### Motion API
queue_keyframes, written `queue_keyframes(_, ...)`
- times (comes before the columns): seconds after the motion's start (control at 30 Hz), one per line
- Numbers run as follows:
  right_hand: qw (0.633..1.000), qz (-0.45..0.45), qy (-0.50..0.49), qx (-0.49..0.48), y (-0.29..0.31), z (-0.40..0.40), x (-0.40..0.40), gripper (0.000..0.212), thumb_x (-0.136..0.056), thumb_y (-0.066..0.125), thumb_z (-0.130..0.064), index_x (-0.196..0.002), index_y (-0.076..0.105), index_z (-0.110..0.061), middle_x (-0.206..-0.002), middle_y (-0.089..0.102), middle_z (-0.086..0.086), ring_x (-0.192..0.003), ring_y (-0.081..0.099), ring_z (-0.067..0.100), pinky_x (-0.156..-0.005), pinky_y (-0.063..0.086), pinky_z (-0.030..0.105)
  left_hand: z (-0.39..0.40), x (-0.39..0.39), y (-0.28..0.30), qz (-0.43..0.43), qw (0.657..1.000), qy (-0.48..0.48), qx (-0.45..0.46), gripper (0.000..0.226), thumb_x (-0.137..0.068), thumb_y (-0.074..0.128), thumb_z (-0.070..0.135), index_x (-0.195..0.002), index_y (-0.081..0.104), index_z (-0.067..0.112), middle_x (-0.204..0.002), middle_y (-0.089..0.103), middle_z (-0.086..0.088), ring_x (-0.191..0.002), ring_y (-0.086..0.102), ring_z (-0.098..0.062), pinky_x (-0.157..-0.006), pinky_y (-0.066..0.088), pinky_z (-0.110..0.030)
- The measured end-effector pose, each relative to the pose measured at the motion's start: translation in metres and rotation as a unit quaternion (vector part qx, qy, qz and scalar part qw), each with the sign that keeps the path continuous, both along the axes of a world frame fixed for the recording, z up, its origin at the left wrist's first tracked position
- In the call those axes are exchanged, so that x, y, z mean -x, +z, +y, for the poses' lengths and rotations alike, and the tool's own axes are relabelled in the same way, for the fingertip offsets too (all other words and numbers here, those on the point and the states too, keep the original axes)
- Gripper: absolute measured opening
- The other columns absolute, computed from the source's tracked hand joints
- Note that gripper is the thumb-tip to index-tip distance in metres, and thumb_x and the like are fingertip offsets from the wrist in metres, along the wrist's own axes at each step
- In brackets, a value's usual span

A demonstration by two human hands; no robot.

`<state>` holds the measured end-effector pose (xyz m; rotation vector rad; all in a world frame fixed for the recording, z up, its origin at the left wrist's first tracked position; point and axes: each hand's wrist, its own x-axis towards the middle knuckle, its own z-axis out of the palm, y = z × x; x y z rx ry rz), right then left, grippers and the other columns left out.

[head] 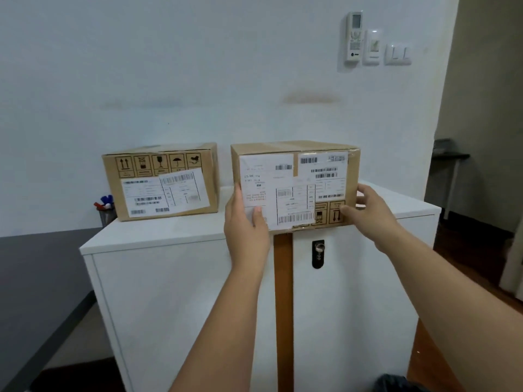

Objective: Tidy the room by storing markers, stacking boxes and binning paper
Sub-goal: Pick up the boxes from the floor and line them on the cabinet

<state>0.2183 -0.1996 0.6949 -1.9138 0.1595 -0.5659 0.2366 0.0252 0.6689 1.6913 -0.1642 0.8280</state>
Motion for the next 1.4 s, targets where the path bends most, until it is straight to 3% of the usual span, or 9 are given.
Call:
queue_keyframes(0.17, 0.999, -0.001, 0.000, 0.046, 0.005, 0.019, -0.033, 0.054, -0.087, 0.067, -0.021, -0.135, 0.044, -0.030, -0.113, 0.059, -0.004, -0.101, 0.059, 0.017, -0.080, 0.046, 0.031, 0.032, -0.036, 0.004, 0.030, 0.995, 0.055, -0.079, 0.062, -0.096, 0.053, 0.011, -0.151, 0.032, 0.033, -0.136, 0.053, 0.004, -0.123, 0.052, -0.014, -0.100, 0.046, -0.025)
queue_keyframes(0.27, 0.997, 0.006, 0.012, 0.073, 0.013, 0.025, -0.051, 0.054, -0.087, 0.067, -0.019, -0.135, 0.043, -0.027, -0.110, 0.059, -0.002, -0.099, 0.058, 0.019, -0.082, 0.046, 0.031, 0.048, -0.057, 0.009, 0.024, 0.995, 0.046, -0.090, 0.064, -0.090, 0.054, 0.006, -0.145, 0.038, 0.034, -0.133, 0.059, 0.009, -0.117, 0.057, -0.008, -0.098, 0.052, -0.031)
queue_keyframes(0.43, 0.991, 0.026, 0.043, 0.120, 0.012, 0.033, -0.076, 0.051, -0.091, 0.062, -0.018, -0.138, 0.041, -0.022, -0.103, 0.057, -0.004, -0.092, 0.056, 0.015, -0.085, 0.044, 0.028, 0.046, -0.064, 0.005, 0.004, 0.980, 0.142, -0.142, 0.051, -0.084, 0.057, 0.001, -0.130, 0.040, 0.013, -0.137, 0.036, -0.008, -0.088, 0.048, -0.011, -0.072, 0.048, -0.023)
queue_keyframes(0.53, 0.987, 0.019, 0.057, 0.149, 0.006, 0.032, -0.095, 0.046, -0.095, 0.055, -0.020, -0.139, 0.042, -0.024, -0.110, 0.059, -0.002, -0.096, 0.054, 0.015, -0.086, 0.039, 0.026, 0.042, -0.068, -0.002, -0.002, 0.964, 0.164, -0.207, 0.044, -0.082, 0.056, 0.010, -0.124, 0.043, 0.012, -0.131, 0.036, -0.009, -0.093, 0.052, -0.020, -0.068, 0.049, -0.030)
queue_keyframes(0.77, 0.983, 0.013, 0.024, 0.181, 0.003, 0.033, -0.121, 0.042, -0.090, 0.063, -0.024, -0.131, 0.056, -0.019, -0.129, 0.059, 0.004, -0.112, 0.057, 0.020, -0.091, 0.041, 0.022, 0.024, -0.077, -0.007, 0.109, 0.893, 0.195, -0.390, 0.052, -0.091, 0.038, 0.045, -0.138, 0.047, 0.025, -0.135, 0.043, -0.004, -0.123, 0.045, -0.025, -0.091, 0.041, -0.040)
queue_keyframes(0.93, 0.974, 0.017, -0.013, 0.227, 0.002, 0.039, -0.137, 0.029, -0.087, 0.064, -0.022, -0.115, 0.062, -0.015, -0.114, 0.064, 0.004, -0.100, 0.064, 0.022, -0.086, 0.051, 0.028, 0.027, -0.083, -0.002, 0.189, 0.859, 0.170, -0.444, 0.062, -0.090, 0.032, 0.053, -0.148, 0.036, 0.030, -0.152, 0.032, -0.002, -0.136, 0.035, -0.029, -0.106, 0.032, -0.046)
queue_keyframes(1.17, 0.964, 0.002, -0.044, 0.263, -0.009, 0.036, -0.142, 0.031, -0.089, 0.064, -0.026, -0.117, 0.062, -0.014, -0.118, 0.064, 0.005, -0.101, 0.064, 0.022, -0.088, 0.052, 0.029, 0.027, -0.084, -0.005, 0.206, 0.852, 0.156, -0.455, 0.067, -0.089, 0.030, 0.054, -0.150, 0.034, 0.028, -0.155, 0.027, 0.000, -0.139, 0.034, -0.029, -0.109, 0.030, -0.048)
queue_keyframes(1.3, 0.927, 0.036, -0.101, 0.360, -0.011, 0.042, -0.140, 0.028, -0.089, 0.059, -0.028, -0.110, 0.062, -0.010, -0.110, 0.063, 0.009, -0.098, 0.063, 0.029, -0.072, 0.047, 0.032, 0.026, -0.084, -0.006, 0.212, 0.855, 0.149, -0.449, 0.067, -0.089, 0.030, 0.054, -0.151, 0.033, 0.028, -0.156, 0.026, 0.001, -0.140, 0.033, -0.026, -0.110, 0.029, -0.047)
queue_keyframes(1.4, 0.901, 0.046, -0.134, 0.411, -0.012, 0.047, -0.133, 0.027, -0.091, 0.051, -0.025, -0.111, 0.061, -0.010, -0.112, 0.062, 0.010, -0.105, 0.060, 0.032, -0.074, 0.042, 0.033, 0.026, -0.082, -0.007, 0.211, 0.856, 0.149, -0.447, 0.066, -0.088, 0.030, 0.054, -0.150, 0.034, 0.029, -0.155, 0.027, 0.002, -0.138, 0.034, -0.025, -0.108, 0.030, -0.046)
